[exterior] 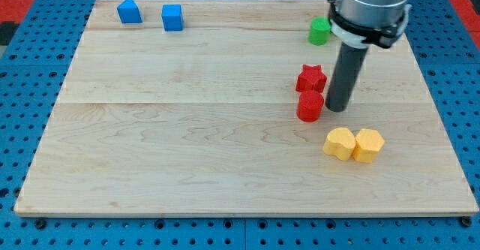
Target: Slightly move the yellow blocks to the left side
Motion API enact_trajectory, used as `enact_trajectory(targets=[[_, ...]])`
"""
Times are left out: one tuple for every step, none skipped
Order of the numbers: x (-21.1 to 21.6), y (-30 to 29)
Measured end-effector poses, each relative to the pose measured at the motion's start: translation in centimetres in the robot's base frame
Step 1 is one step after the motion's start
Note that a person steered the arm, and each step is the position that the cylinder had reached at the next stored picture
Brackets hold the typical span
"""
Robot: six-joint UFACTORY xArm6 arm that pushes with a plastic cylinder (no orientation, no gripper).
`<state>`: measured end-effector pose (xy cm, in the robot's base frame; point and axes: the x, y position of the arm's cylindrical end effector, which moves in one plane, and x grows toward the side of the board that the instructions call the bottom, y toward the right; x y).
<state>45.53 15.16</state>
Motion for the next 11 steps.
enact_trajectory(targets=[[0.9,6.9],[5.8,7.6],[8.5,8.2],[8.2,3.2],[8.2,2.3],[8.4,2.3],[9.0,6.4],[3.0,9.1],[0.6,5.8],[4.6,5.3],[7.4,4.2]])
